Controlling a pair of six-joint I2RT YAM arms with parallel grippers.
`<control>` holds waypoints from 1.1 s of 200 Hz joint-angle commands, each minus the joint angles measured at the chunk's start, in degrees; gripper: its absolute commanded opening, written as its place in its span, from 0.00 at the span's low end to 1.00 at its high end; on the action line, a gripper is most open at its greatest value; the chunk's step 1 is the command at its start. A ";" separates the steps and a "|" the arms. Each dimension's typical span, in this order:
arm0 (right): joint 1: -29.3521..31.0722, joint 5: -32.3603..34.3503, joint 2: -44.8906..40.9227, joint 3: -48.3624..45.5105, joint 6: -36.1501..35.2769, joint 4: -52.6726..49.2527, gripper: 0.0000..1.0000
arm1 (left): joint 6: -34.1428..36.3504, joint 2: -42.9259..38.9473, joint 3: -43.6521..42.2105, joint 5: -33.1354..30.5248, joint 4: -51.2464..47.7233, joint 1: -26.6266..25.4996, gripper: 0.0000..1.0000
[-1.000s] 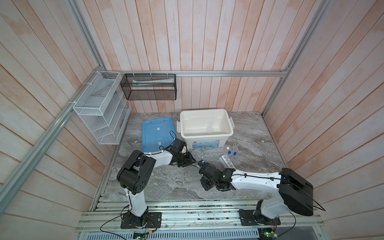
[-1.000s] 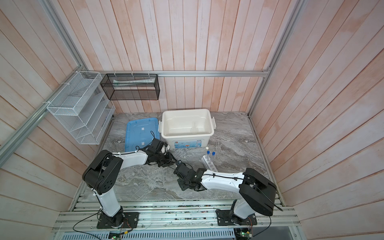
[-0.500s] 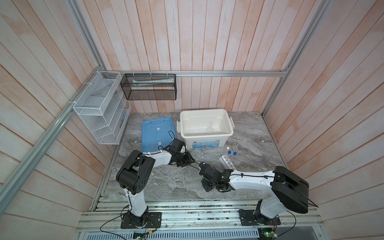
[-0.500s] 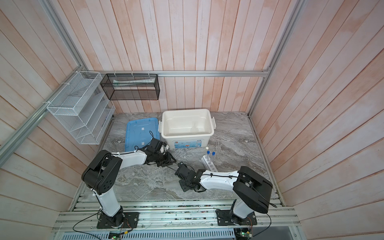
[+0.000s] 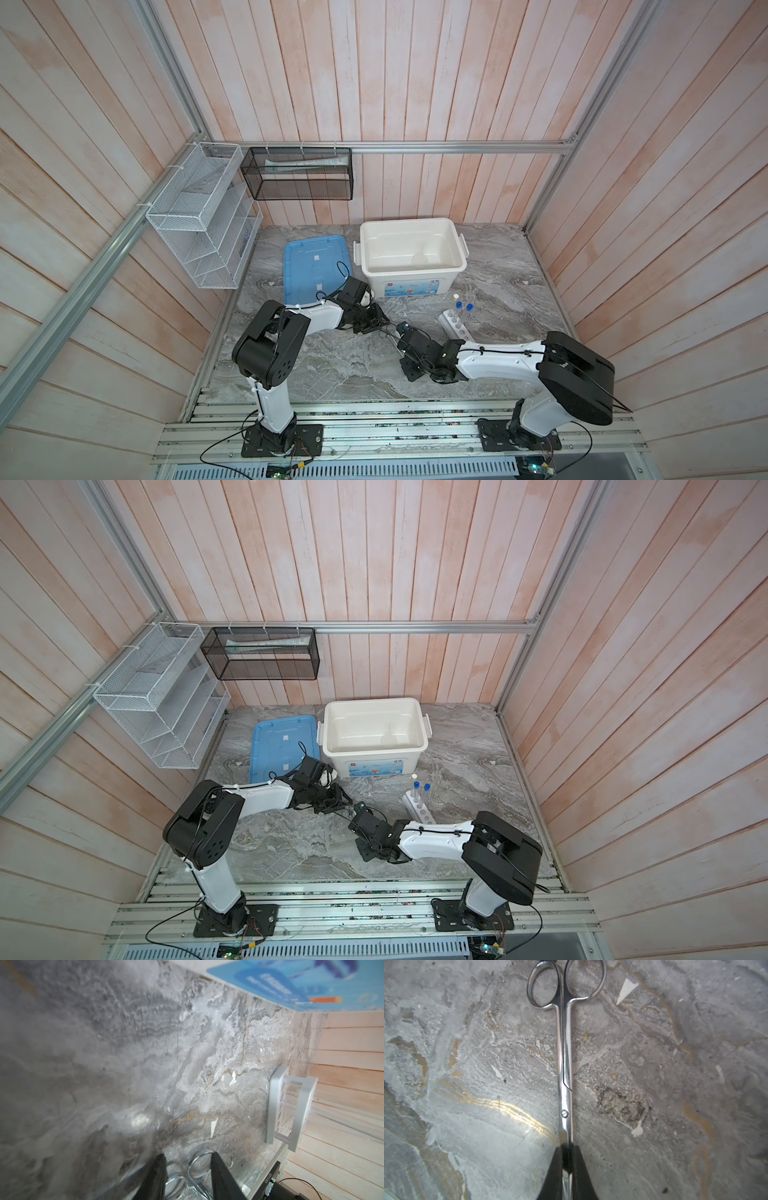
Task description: Organize the chemistry lab equipment
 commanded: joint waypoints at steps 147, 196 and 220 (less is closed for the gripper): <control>3.50 9.03 2.61 6.06 -0.98 -10.05 0.01 | 0.93 3.83 4.66 -4.67 -10.54 -2.49 0.59; 3.91 9.88 3.23 6.76 -1.41 -9.98 0.01 | 1.75 4.64 7.10 -4.88 -11.79 -3.13 0.59; 3.83 9.69 3.32 5.99 -1.72 -8.35 0.01 | 1.62 4.82 6.52 -4.53 -11.21 -3.28 0.56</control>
